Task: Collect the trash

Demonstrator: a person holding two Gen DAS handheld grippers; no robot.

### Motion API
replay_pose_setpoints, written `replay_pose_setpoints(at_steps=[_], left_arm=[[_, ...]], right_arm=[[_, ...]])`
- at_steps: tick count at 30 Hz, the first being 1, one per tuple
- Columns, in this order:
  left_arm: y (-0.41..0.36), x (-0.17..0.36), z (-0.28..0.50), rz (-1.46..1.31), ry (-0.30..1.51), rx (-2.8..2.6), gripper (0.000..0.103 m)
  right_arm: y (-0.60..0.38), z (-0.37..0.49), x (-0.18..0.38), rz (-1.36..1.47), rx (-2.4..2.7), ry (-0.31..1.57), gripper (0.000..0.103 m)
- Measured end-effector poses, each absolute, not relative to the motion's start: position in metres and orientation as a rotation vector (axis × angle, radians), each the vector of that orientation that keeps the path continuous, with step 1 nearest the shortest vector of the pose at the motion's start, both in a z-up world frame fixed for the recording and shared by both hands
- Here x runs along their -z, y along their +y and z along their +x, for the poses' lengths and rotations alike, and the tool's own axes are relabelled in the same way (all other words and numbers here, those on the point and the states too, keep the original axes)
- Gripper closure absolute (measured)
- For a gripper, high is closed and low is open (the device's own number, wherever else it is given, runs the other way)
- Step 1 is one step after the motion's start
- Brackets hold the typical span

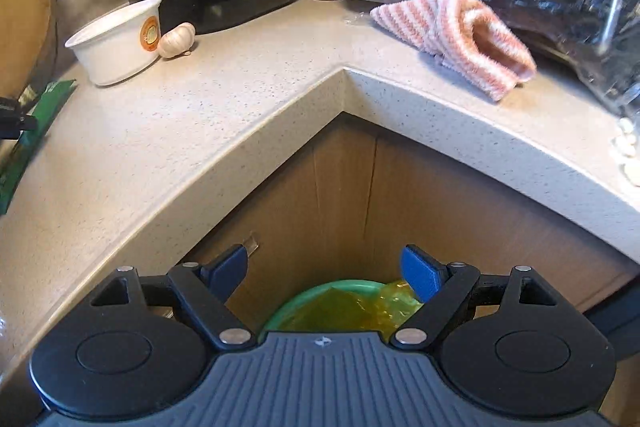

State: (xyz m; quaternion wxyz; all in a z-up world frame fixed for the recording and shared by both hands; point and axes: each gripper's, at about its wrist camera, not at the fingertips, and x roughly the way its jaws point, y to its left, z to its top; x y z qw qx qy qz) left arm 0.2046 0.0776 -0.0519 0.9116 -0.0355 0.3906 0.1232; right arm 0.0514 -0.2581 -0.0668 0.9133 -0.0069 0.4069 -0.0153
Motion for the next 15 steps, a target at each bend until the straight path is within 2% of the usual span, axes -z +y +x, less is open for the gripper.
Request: replay_pose_setpoints(at_steps=[7, 15], left_arm=[[0.084, 0.062, 0.206, -0.081, 0.804, -0.210, 0.059], [0.088, 0.052, 0.153, -0.263, 0.866, -0.157, 0.062]], right_arm=[[-0.234, 0.063, 0.031, -0.129, -0.014, 0.759, 0.016], [-0.203, 0.153, 0.007, -0.141, -0.221, 0.640, 0.011]])
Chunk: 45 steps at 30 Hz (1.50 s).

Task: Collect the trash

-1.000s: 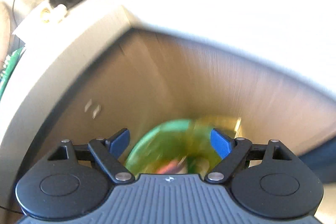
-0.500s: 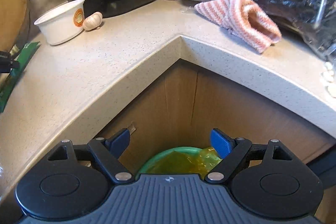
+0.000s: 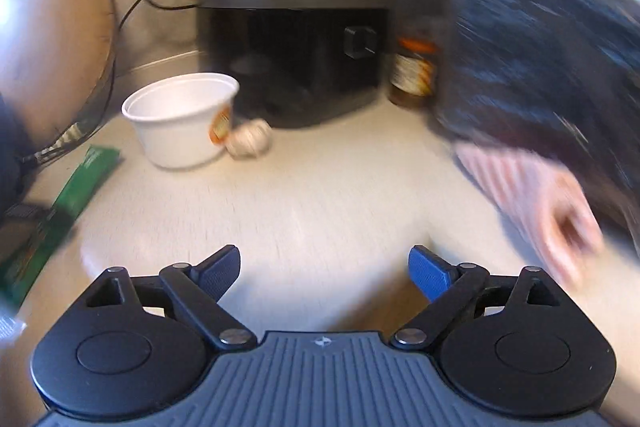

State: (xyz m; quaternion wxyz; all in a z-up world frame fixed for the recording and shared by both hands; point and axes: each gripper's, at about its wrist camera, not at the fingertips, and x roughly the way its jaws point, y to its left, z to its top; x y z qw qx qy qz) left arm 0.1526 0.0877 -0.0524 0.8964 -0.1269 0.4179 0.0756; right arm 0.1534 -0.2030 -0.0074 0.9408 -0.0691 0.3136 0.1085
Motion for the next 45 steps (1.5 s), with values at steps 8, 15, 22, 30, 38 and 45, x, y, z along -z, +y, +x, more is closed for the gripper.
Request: replay_pose_setpoints(at_steps=[8, 15, 22, 30, 38, 45], left_arm=[[0.063, 0.045, 0.078, -0.259, 0.913, -0.226, 0.063], [0.065, 0.044, 0.047, -0.277, 0.914, -0.307, 0.063], [0.065, 0.042, 0.046, -0.294, 0.914, -0.330, 0.063], [0.057, 0.043, 0.052, -0.264, 0.906, -0.320, 0.062], [0.048, 0.044, 0.047, -0.220, 0.881, -0.325, 0.062], [0.053, 0.044, 0.037, -0.221, 0.875, -0.317, 0.061]], right_arm=[[-0.143, 0.263, -0.003, -0.007, -0.395, 0.555, 0.012], [-0.082, 0.324, 0.019, -0.019, -0.468, 0.690, 0.073], [-0.060, 0.242, 0.033, -0.119, -0.818, 0.770, 0.075], [-0.113, 0.214, 0.000, -0.125, -0.747, 0.595, 0.032], [-0.106, 0.276, 0.009, -0.196, -0.480, 0.567, 0.032], [-0.027, 0.327, 0.039, -0.439, -0.528, 0.455, 0.054]])
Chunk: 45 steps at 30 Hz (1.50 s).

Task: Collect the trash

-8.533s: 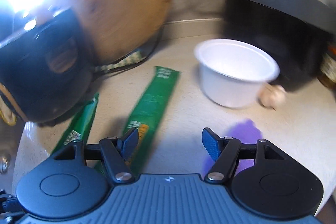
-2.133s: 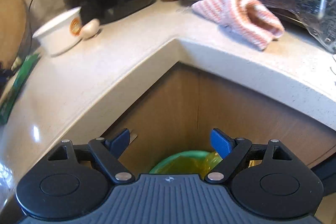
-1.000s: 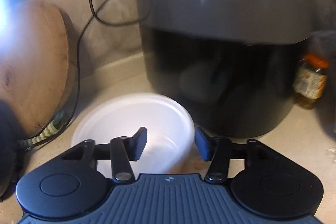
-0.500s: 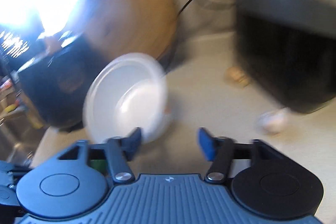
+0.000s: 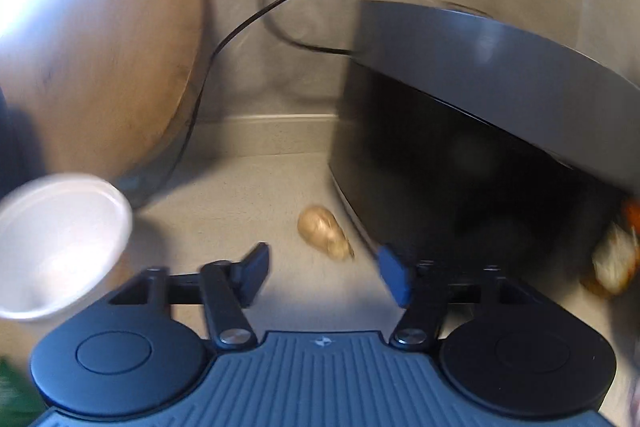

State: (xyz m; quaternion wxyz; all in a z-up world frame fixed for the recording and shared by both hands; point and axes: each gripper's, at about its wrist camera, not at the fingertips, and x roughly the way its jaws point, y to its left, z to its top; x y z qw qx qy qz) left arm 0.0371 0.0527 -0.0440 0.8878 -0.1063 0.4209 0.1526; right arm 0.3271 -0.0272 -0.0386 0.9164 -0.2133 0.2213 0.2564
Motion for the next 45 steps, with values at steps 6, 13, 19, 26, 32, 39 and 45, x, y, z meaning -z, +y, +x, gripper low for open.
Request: replay_pose_setpoints(at_steps=[6, 13, 19, 26, 32, 39, 45], left_arm=[[0.055, 0.044, 0.025, -0.240, 0.851, -0.341, 0.060], [0.056, 0.042, 0.009, -0.265, 0.836, -0.386, 0.060], [0.058, 0.042, 0.005, -0.287, 0.828, -0.396, 0.061], [0.061, 0.040, 0.010, -0.330, 0.833, -0.381, 0.061], [0.058, 0.041, 0.018, -0.339, 0.829, -0.326, 0.061], [0.062, 0.043, 0.024, -0.335, 0.827, -0.289, 0.061], [0.067, 0.044, 0.024, -0.340, 0.818, -0.262, 0.061]], right_arm=[[0.020, 0.364, 0.065, -0.596, -0.522, 0.481, 0.058], [0.035, 0.388, 0.080, -0.643, -0.419, 0.535, 0.075], [0.012, 0.381, 0.068, -0.586, -0.439, 0.598, 0.103], [-0.032, 0.341, 0.049, -0.500, -0.541, 0.553, 0.102], [-0.032, 0.338, 0.050, -0.476, -0.501, 0.485, 0.079], [0.023, 0.360, 0.061, -0.593, -0.444, 0.413, 0.057], [0.073, 0.400, 0.080, -0.697, -0.340, 0.424, 0.058]])
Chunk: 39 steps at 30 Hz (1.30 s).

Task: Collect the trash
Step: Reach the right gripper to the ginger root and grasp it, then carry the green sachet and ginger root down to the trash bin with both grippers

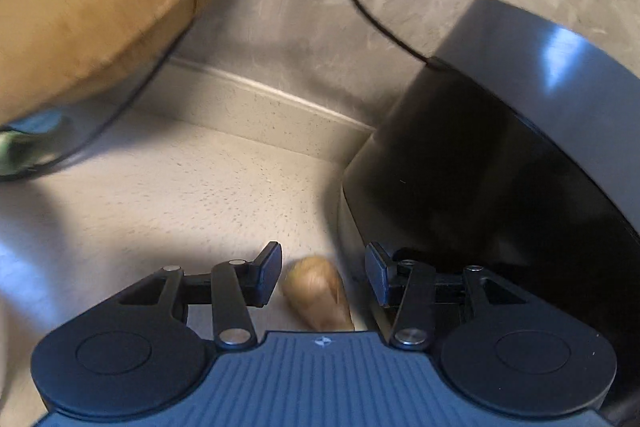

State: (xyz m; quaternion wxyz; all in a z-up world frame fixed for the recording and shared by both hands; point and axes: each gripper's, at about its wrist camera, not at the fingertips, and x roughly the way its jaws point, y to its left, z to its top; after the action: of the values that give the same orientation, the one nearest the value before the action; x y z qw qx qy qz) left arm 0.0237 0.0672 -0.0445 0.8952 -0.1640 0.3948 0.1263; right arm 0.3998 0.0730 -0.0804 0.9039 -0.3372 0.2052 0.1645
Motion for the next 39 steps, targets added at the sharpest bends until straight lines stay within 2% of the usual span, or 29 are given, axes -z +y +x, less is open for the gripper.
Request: replay_pose_setpoints(at_steps=[3, 6, 12, 14, 16, 17, 25, 30, 32, 33, 34, 35, 39], left_arm=[[0.068, 0.044, 0.021, -0.343, 0.817, -0.254, 0.061], [0.068, 0.044, 0.019, -0.348, 0.815, -0.253, 0.061], [0.071, 0.044, 0.020, -0.375, 0.810, -0.258, 0.061], [0.072, 0.044, 0.022, -0.387, 0.806, -0.265, 0.061], [0.072, 0.044, 0.026, -0.396, 0.805, -0.269, 0.061], [0.071, 0.044, 0.028, -0.399, 0.805, -0.270, 0.061], [0.058, 0.043, 0.039, -0.333, 0.820, -0.270, 0.061], [0.054, 0.044, 0.038, -0.299, 0.818, -0.261, 0.060], [0.052, 0.044, 0.037, -0.289, 0.818, -0.260, 0.060], [0.052, 0.044, 0.038, -0.287, 0.816, -0.258, 0.059], [0.051, 0.044, 0.038, -0.281, 0.819, -0.257, 0.059], [0.051, 0.044, 0.039, -0.275, 0.824, -0.255, 0.059], [0.050, 0.044, 0.039, -0.254, 0.832, -0.236, 0.060]], right_arm=[[0.077, 0.414, 0.087, -0.727, -0.324, 0.472, 0.065], [0.066, 0.418, 0.082, -0.666, -0.347, 0.539, 0.068], [-0.013, 0.342, 0.039, -0.449, -0.593, 0.610, 0.067], [-0.046, 0.317, 0.029, -0.389, -0.638, 0.581, 0.060], [-0.069, 0.300, 0.029, -0.365, -0.609, 0.549, 0.029], [-0.079, 0.296, 0.032, -0.346, -0.601, 0.543, 0.027], [-0.100, 0.292, 0.055, -0.193, -0.582, 0.623, 0.026], [-0.077, 0.292, 0.063, -0.222, -0.617, 0.607, 0.027], [-0.063, 0.295, 0.064, -0.264, -0.634, 0.623, 0.032], [-0.054, 0.298, 0.065, -0.301, -0.617, 0.642, 0.042], [-0.048, 0.296, 0.063, -0.343, -0.580, 0.640, 0.059], [-0.046, 0.293, 0.060, -0.370, -0.558, 0.639, 0.067], [-0.061, 0.275, 0.045, -0.282, -0.621, 0.698, 0.067]])
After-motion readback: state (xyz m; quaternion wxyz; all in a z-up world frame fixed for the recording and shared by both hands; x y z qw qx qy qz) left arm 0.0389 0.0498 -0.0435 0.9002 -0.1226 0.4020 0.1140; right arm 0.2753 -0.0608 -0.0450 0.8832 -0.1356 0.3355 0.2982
